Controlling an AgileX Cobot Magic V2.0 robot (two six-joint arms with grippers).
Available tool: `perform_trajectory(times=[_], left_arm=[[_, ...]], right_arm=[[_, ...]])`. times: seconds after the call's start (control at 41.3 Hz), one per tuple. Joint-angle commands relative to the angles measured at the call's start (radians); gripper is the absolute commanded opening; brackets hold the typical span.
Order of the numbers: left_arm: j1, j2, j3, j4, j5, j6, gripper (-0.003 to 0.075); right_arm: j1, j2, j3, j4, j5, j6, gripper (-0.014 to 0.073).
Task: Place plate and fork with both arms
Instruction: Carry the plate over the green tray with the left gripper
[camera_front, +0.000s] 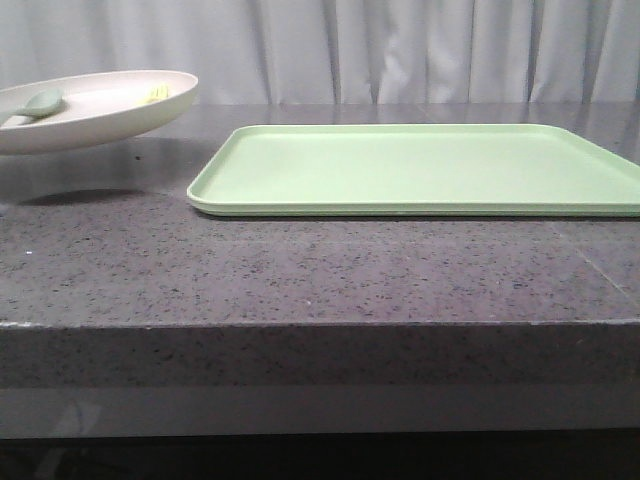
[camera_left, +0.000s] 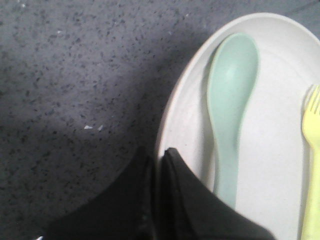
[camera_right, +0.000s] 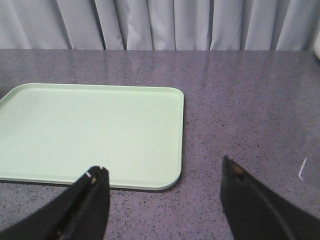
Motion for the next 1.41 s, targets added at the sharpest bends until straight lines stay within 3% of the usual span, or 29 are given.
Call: perform_trajectory(times=[0.0,0.194,0.46,0.872,1.042,1.381], left_arm=[[-0.033,-0.082,-0.028,-0.085,-0.034,-0.042,-0.002],[-0.14,-0.11,-0.041,-0.067,-0.091,-0.139,-0.002],[-0.367,-0.11,-0.158,0.2,-0.199,-0.407,-0.002],[-0.616,-0.036,-0.29,0.39,-0.275,-0.665,-0.002],[-0.677,0.005,-0.29,0.473,-0.309,-0.761,-0.002],[-0.725,0.103,-0.29,0.479,-0.329,-0.785,-0.002]], right_arm=[[0.004,0.017,-0.032,-0.008,-0.07,-0.01,0.05],[0.004,0.017,-0.032,-0.008,-0.07,-0.01,0.05],[0.004,0.017,-0.032,-0.008,-0.07,-0.01,0.05],[0.004,0.017,-0.032,-0.008,-0.07,-0.01,0.05],[0.004,0.017,-0.032,-0.008,-0.07,-0.01,0.05],[0.004,0.017,-0.032,-0.008,-0.07,-0.01,0.05]])
